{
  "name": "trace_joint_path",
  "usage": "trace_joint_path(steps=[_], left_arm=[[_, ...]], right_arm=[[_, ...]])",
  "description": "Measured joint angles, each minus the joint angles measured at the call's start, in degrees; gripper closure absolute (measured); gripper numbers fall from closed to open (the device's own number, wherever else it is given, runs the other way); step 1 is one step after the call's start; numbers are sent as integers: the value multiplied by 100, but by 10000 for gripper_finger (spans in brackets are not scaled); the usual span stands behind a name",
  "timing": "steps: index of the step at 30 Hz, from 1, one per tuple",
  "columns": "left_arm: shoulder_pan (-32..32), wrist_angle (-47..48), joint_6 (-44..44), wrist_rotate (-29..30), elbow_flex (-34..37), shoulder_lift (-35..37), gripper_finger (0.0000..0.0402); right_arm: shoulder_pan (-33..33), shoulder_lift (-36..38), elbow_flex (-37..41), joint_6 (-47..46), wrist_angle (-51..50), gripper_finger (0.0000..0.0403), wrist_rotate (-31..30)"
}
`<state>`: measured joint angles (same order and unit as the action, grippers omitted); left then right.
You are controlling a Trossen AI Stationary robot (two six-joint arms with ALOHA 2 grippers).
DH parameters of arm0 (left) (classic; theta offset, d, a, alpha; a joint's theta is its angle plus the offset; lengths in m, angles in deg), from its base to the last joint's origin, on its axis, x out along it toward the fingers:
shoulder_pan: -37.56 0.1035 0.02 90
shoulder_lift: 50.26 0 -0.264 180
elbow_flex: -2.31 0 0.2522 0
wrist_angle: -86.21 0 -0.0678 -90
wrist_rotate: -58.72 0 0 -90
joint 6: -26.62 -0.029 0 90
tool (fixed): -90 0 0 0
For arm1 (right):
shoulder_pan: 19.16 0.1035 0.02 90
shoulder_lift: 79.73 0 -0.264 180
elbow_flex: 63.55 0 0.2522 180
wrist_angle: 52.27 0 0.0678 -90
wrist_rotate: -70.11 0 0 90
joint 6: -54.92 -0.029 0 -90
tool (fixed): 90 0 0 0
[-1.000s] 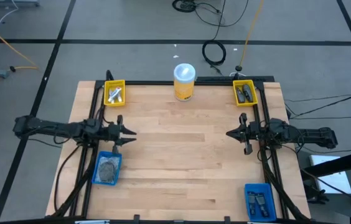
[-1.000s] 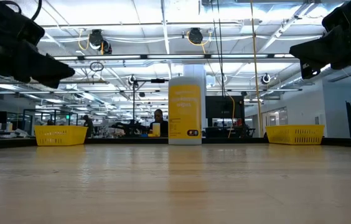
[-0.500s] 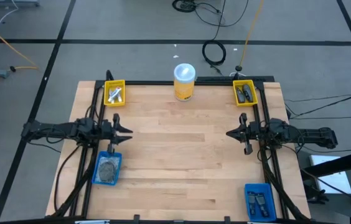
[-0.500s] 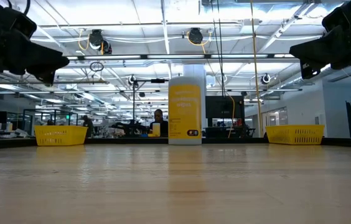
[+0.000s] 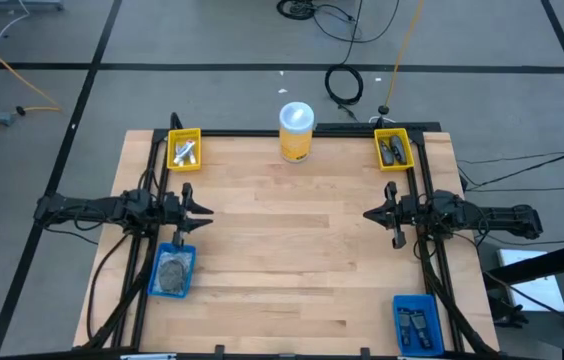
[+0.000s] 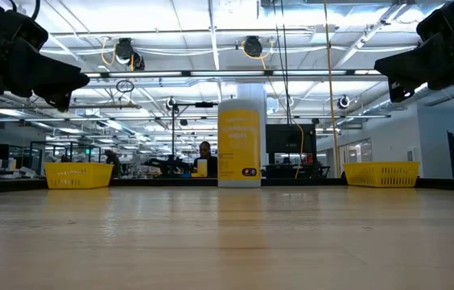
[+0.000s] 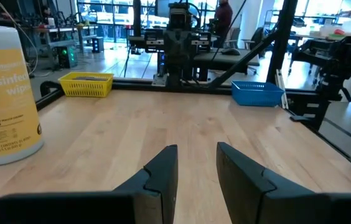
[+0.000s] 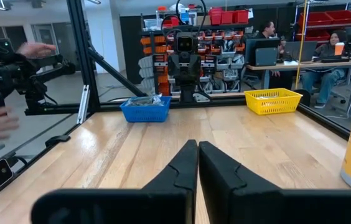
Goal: Pick & Place Travel size toiletries
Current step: Return to Home Position
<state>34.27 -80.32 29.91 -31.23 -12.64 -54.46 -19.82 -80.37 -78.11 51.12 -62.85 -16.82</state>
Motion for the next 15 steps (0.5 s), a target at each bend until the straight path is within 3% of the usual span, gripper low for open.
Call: trace_joint_path(steps=[10, 15], left_arm=[[-288, -38, 314, -8, 25, 388, 293], [-363, -29, -308, -19, 24, 388, 293]], right_arm=[[-1, -2, 0, 1, 2, 399, 0], [-1, -2, 0, -1, 2, 399, -1]])
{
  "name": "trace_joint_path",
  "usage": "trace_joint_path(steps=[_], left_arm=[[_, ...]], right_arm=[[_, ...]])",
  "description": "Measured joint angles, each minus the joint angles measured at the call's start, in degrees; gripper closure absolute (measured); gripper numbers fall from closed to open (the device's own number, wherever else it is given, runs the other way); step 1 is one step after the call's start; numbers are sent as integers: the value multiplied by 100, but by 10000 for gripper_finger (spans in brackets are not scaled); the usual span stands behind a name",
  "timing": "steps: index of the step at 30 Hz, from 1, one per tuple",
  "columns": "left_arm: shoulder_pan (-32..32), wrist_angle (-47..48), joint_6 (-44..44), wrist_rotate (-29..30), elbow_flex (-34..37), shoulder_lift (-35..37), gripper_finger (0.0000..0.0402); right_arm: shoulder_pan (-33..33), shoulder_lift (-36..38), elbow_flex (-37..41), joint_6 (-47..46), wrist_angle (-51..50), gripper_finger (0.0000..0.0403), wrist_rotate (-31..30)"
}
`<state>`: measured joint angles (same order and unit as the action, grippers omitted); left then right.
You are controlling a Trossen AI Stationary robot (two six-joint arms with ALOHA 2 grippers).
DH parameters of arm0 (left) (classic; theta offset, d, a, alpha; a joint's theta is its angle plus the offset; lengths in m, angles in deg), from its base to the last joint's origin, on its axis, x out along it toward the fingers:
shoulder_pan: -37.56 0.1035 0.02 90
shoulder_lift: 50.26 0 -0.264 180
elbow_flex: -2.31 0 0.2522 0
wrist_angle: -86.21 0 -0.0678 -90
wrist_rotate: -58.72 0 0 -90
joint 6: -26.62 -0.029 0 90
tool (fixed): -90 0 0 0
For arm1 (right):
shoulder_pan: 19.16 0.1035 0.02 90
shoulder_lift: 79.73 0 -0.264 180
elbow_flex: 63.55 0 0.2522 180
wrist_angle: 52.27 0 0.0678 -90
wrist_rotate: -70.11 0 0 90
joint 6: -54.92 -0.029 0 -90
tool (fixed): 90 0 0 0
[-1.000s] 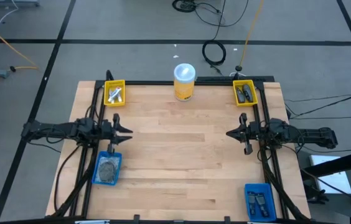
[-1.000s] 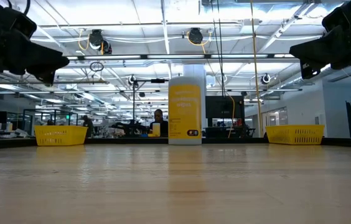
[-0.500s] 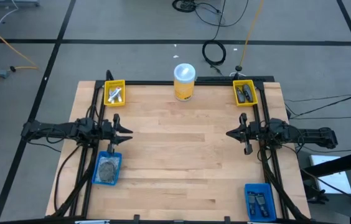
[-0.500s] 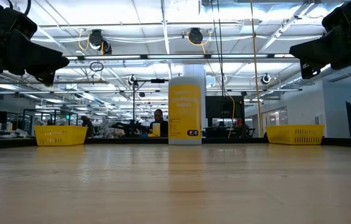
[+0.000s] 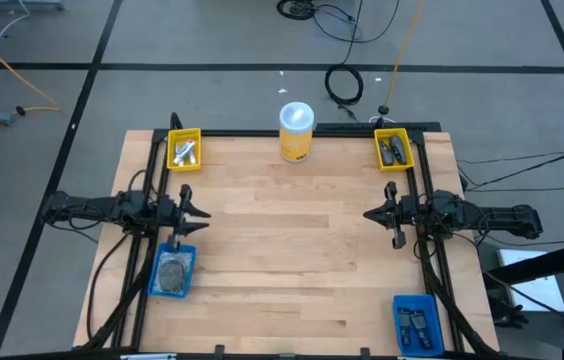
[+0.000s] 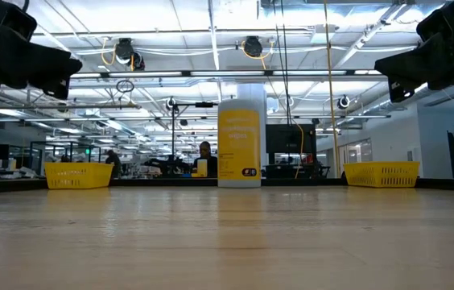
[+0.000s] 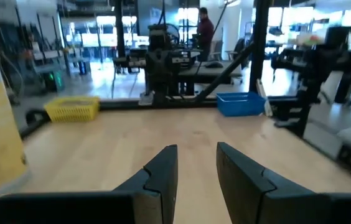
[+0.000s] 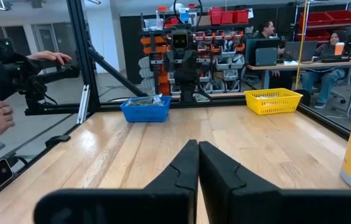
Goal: Pick & Place Travel size toiletries
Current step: Return to Home Position
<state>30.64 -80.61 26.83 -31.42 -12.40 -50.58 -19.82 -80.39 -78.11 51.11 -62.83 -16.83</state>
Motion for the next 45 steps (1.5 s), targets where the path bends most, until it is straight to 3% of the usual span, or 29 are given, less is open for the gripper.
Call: trace_joint_path(steps=[5, 45], left_arm=[[-4, 1, -646, 20, 0, 2, 293], [-9, -294, -711, 31, 20, -42, 293]], right_arm=[[0, 0, 0, -1, 0, 399, 1], [0, 2, 0, -1, 0, 399, 1]])
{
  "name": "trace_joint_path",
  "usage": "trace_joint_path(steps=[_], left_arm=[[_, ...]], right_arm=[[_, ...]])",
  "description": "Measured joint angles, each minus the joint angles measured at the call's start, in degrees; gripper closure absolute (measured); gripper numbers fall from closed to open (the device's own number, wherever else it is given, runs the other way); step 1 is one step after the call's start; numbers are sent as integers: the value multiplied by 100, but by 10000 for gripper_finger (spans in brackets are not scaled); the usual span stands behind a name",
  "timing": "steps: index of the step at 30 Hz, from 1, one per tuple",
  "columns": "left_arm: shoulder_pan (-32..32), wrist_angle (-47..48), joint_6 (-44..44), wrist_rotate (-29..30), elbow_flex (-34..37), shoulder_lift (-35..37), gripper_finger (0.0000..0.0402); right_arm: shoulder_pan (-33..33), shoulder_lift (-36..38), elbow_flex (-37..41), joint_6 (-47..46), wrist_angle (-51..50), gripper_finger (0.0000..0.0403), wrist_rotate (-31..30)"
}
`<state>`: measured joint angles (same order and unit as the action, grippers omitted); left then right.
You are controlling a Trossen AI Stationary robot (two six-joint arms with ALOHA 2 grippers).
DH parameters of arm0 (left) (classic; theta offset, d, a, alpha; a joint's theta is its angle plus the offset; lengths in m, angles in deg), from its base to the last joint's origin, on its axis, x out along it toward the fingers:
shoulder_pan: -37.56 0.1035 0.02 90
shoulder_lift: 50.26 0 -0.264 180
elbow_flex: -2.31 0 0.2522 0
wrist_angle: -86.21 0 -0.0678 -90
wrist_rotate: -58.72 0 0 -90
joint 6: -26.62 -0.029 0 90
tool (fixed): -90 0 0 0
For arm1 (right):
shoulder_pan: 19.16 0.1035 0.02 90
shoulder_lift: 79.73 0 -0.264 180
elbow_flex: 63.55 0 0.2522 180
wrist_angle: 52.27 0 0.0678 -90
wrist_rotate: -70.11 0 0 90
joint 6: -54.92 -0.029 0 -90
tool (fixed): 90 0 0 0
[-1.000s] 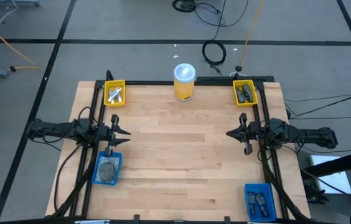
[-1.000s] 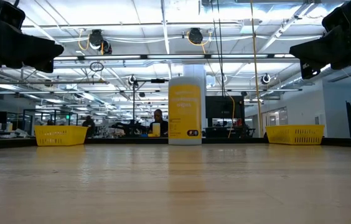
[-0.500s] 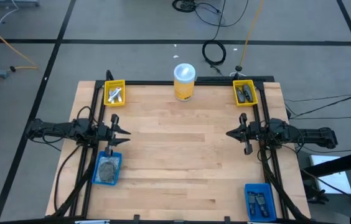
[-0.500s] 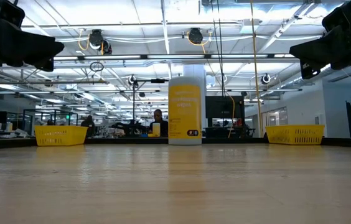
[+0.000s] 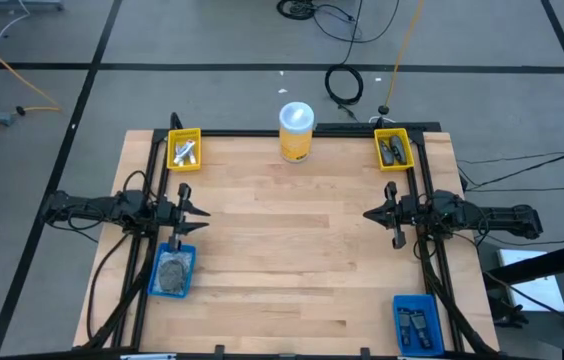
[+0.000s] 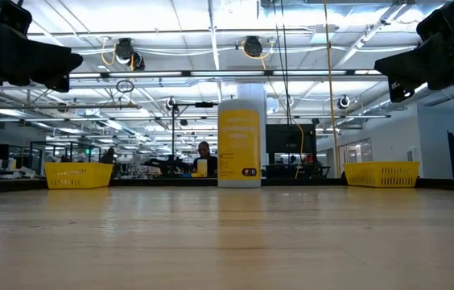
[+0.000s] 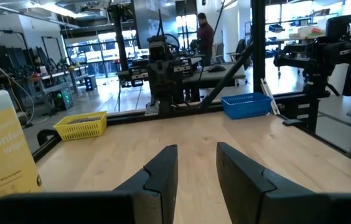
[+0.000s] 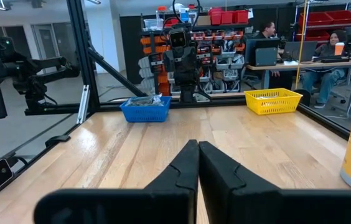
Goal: Pick & Place Travel size toiletries
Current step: Return to Home Position
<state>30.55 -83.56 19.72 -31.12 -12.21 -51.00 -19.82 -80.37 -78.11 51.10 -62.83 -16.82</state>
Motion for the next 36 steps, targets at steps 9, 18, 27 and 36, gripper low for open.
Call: trace_joint_path(steps=[9, 18, 27, 36], left_arm=[[0, -4, 20, -4, -9, 0, 293], [0, -4, 34, -5, -9, 0, 293], [2, 152, 786, 791, -20, -13, 294], [17, 209, 1035, 643, -28, -135, 392]], right_arm=[[0, 0, 0, 1, 0, 399, 0], [0, 0, 0, 0, 0, 399, 0], [2, 0, 0, 2, 0, 399, -2], [1, 0, 0, 0, 0, 399, -2]])
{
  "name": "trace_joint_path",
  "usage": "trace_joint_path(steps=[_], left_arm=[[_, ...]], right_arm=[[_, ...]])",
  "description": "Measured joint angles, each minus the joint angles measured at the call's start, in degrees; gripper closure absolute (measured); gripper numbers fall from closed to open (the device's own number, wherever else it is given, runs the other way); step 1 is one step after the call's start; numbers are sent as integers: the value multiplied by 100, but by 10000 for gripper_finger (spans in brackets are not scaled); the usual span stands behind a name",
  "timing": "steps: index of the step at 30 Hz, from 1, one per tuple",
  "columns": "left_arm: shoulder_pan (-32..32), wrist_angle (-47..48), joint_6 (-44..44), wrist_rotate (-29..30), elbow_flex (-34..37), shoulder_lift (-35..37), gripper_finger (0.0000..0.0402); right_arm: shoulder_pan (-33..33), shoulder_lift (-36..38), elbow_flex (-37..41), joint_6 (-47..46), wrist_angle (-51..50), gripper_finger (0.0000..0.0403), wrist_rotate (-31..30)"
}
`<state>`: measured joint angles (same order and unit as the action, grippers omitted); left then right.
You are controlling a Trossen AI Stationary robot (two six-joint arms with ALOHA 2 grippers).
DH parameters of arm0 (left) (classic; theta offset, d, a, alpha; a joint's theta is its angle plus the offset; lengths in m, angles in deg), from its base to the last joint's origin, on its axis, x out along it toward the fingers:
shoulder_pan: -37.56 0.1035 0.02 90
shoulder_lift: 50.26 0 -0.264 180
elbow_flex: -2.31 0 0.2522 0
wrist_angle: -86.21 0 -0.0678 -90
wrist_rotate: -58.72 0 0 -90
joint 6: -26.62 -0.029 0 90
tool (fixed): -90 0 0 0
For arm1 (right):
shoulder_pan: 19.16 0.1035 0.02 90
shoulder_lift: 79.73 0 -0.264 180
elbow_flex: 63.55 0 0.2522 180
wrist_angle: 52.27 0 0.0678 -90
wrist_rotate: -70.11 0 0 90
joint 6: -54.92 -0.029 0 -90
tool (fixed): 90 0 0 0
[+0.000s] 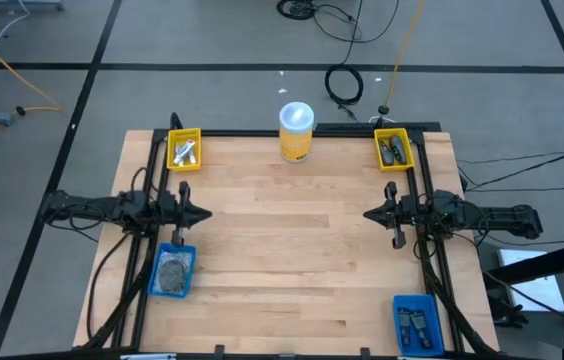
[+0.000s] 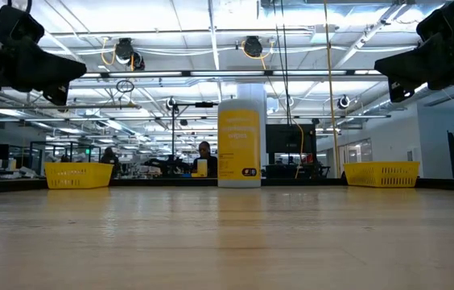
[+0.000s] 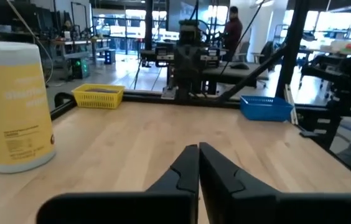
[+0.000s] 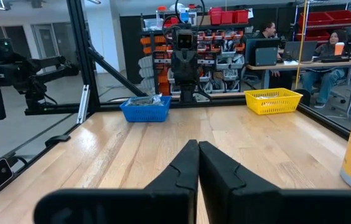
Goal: Pick & Place Travel size toiletries
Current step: Return to Home Position
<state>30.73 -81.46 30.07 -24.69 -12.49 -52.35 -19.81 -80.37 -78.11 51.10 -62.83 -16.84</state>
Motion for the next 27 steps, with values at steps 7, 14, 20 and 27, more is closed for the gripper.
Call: trace_joint_path(steps=[7, 14, 20, 27], left_arm=[[5, 22, -58, -55, 2, -241, 396], [5, 18, -45, -162, 5, -403, 398], [5, -517, -304, -305, 33, -401, 400], [0, -569, -287, -538, 31, -381, 400]], right_arm=[[-1, -1, 0, 0, 0, 399, 1], [-1, -2, -1, 1, 0, 399, 1], [1, -2, 0, 0, 0, 399, 0], [-1, -2, -2, 2, 0, 399, 2]])
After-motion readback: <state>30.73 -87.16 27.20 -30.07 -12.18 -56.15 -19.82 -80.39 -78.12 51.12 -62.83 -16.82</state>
